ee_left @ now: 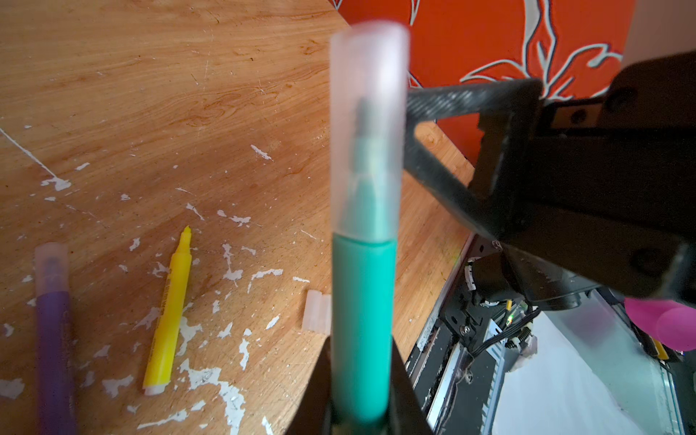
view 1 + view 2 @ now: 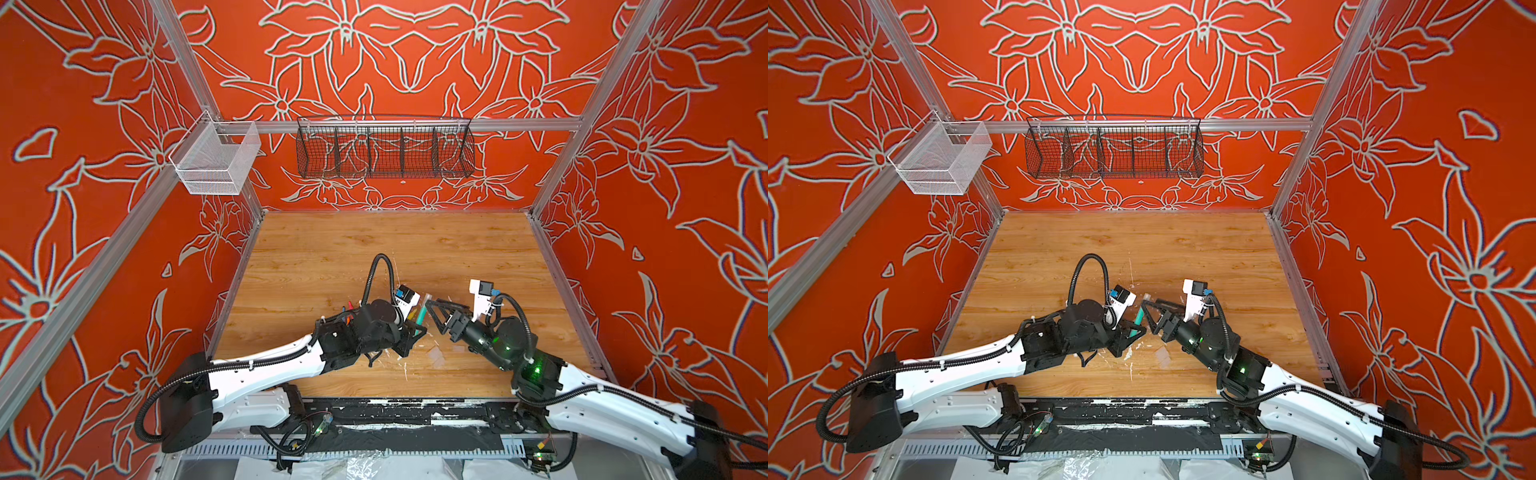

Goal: Insert the pens into the pen caps
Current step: 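Push the cap down onto the green highlighter with the right gripper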

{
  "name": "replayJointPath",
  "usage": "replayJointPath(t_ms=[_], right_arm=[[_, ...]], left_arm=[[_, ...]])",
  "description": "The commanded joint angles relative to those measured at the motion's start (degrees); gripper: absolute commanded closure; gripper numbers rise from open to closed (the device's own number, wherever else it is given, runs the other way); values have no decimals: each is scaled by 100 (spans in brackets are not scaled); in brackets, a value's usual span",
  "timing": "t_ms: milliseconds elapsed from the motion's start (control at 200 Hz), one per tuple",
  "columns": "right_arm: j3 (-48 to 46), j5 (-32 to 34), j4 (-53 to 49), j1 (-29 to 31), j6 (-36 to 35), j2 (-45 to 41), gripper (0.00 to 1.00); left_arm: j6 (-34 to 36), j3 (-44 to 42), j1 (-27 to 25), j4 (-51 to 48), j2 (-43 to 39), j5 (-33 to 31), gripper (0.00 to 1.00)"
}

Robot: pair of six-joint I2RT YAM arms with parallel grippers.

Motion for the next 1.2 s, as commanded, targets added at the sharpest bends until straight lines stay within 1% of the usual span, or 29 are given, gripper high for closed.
replayJointPath(t_ms=[0, 115, 280, 525, 645, 781, 1036, 1196], right_arm=[[64, 424, -364, -4, -155, -204, 30], [296, 308, -367, -30, -268, -84, 34], [683, 83, -348, -122, -250, 525, 36], [1089, -454, -274, -548, -75, 1289, 39], [1204, -446, -410, -549, -161, 1387, 43], [1180, -463, -400, -549, -143, 1397, 50], [1187, -468, -410, -549, -152, 1492, 55], [1181, -437, -427, -549, -211, 1442, 66]], left_arm=[[111, 87, 0, 160, -8, 76, 100], [138, 67, 4, 153, -23, 122, 100], [153, 17, 0, 177, -80, 139, 100], [150, -27, 7, 189, -67, 149, 100], [150, -44, 2, 188, -51, 105, 100], [180, -12, 1, 170, -17, 79, 100], [182, 53, 6, 170, 66, 83, 100], [174, 68, 6, 154, 87, 87, 100]])
